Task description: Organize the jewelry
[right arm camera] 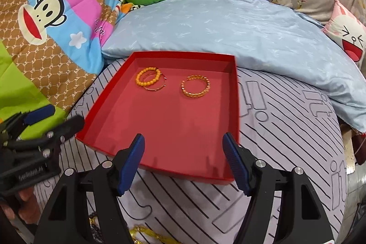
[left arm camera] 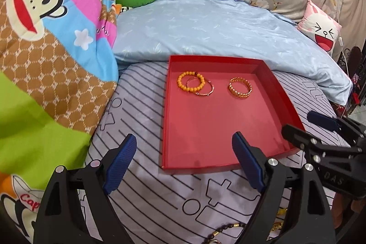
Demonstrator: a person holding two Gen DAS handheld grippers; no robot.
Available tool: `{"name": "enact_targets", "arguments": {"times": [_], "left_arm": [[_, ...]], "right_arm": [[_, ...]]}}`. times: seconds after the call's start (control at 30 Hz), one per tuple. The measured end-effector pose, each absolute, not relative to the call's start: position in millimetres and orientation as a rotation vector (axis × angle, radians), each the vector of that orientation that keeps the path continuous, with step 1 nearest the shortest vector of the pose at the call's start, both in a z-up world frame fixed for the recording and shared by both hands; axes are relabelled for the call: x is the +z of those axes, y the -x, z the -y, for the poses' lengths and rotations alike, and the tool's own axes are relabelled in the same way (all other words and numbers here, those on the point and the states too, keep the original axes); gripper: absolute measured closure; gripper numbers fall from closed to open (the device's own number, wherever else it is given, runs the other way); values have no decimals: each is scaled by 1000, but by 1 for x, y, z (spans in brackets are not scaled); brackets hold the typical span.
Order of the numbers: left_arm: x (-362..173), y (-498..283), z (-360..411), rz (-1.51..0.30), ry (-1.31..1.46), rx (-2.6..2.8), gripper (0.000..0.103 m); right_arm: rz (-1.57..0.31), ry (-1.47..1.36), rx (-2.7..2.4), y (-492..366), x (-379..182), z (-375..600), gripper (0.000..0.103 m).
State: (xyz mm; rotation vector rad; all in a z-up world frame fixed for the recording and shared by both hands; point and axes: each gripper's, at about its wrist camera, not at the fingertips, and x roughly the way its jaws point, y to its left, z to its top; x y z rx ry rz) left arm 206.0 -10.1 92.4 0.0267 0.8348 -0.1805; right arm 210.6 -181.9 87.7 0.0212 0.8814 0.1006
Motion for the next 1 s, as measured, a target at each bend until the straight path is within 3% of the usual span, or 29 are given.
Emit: {"name": "enact_targets", "arguments": {"times": [0.17,0.43,0.8,1.0], "left_arm": [[87,-214,-7,-856,-4,-139,22],[84,-248,-27,-852,-5,-74,22],[66,-286,-36,-876,10,-57,22],[59,-292,-37,-888,12,-55,22]], "right_arm": [[-900,-37,148,-256,89,164,46],[-989,-48,192,-348,70,135,82],[-1108,23,179,-397,24,110,85],[-1154,1,178,-406,11,113,96]]}}
